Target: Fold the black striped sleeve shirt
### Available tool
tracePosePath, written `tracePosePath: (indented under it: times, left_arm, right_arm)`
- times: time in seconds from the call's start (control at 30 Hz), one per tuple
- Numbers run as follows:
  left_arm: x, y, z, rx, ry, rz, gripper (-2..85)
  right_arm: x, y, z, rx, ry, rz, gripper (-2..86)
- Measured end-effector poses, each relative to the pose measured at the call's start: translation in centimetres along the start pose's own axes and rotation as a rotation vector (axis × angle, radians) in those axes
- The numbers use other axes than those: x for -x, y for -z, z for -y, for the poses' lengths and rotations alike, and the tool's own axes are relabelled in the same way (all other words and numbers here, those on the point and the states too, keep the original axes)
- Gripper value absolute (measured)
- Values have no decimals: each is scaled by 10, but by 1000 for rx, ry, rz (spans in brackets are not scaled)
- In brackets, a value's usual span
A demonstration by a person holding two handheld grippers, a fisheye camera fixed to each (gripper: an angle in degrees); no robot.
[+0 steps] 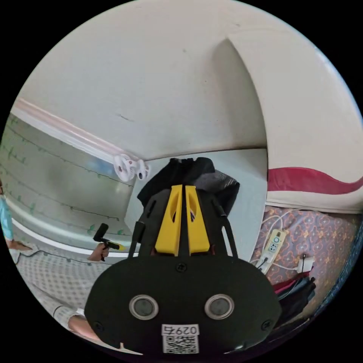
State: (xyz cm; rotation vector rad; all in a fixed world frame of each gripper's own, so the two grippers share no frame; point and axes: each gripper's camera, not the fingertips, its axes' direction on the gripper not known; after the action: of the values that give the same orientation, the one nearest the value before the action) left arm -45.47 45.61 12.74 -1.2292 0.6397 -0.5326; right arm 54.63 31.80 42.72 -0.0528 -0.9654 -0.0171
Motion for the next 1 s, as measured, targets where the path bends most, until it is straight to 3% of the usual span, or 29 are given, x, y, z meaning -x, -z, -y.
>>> tracePosePath:
  times: [0.1,0.23,0.37,0.53,0.6,0.77,0.87,1.0]
  left_arm:
    - [-10,2,7,48,-74,25,-10]
    - [-30,8,6,108,-197,56,-10]
    - [-29,11,-14,134,-226,89,-10]
    - [-15,8,-41,127,-182,34,-10]
    - [-15,4,-50,121,-169,42,-10]
    - [-44,-22,-53,120,-211,87,-9]
    - [-82,-41,-35,119,-278,145,-7]
    - [-141,-71,-2,130,-369,257,6]
  right_arm:
    - [73,-9,-32,111,234,258,4]
    - [156,-96,-113,626,368,337,3]
    - [149,-194,-224,1125,72,116,3]
    - [118,-213,-306,1320,-247,-113,5]
    - [120,-205,-314,1280,-264,-168,8]
    - [137,-169,-288,812,-235,-89,22]
    - [138,-164,-276,646,-226,-136,44]
    - [138,-171,-266,560,-199,-199,64]
